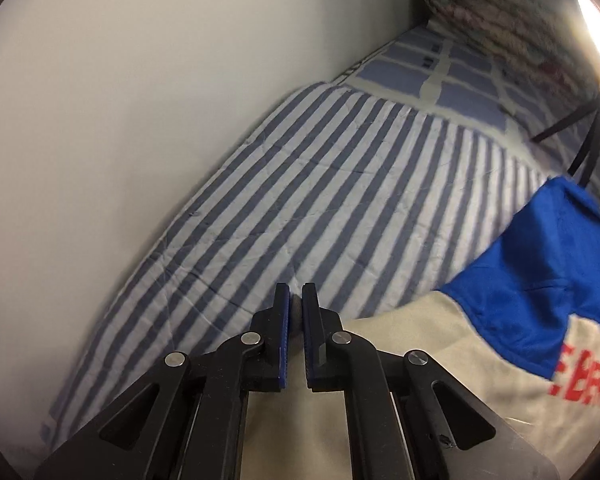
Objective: Fold large clothes
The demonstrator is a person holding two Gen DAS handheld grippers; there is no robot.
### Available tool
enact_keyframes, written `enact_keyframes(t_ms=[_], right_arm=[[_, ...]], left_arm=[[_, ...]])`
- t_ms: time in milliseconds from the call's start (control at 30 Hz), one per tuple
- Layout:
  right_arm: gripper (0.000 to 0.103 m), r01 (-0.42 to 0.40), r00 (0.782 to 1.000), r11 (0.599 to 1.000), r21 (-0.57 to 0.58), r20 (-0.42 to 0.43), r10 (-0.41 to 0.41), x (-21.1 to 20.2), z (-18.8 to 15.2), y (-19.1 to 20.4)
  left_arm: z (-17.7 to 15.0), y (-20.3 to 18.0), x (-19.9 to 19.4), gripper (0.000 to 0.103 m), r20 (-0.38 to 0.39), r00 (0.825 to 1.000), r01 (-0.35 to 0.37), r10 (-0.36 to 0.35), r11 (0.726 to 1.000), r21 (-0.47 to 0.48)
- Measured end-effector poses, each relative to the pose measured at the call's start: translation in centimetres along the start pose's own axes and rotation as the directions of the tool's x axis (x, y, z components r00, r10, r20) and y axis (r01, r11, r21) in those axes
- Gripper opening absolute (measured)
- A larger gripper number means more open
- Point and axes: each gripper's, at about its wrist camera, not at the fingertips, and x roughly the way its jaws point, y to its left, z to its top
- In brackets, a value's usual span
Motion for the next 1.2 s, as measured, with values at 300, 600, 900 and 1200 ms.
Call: enact_keyframes(t_ms=[300,600,900,1200], right_arm=[[0.012,-0.08,0.985,0.988,0.13,0.161,0.059,-4.0,-1.9,-7.0],[0.012,0.008,0.992,0.95,0.311,0.114,-0.046,-2.7,-5.4,-17.3],[0.012,0.061,0.992,0.957,0.284,0.091,-0.09,-6.3,-7.7,-15.7],[0.013,-0.213,0.977,0.977,0.02,-0.014,0.213,-14.6,-20.9,-2.9]], left_arm=[[-0.2,-0.1,1.3,0.002,-0.04,0.999,-0.02,0.02,1.0,-0.007],[0.2,-1.1,1.3,0.002,-0.037,0.999,-0.031,0.031,1.0,0.0],[1.8,2.1,-1.6,0.04,0.046,0.998,0.057,-0.053,0.994,-0.093],[3.1,6.1,0.6,0.043,-0.022,0.985,0.162,-0.174,0.95,-0.266]])
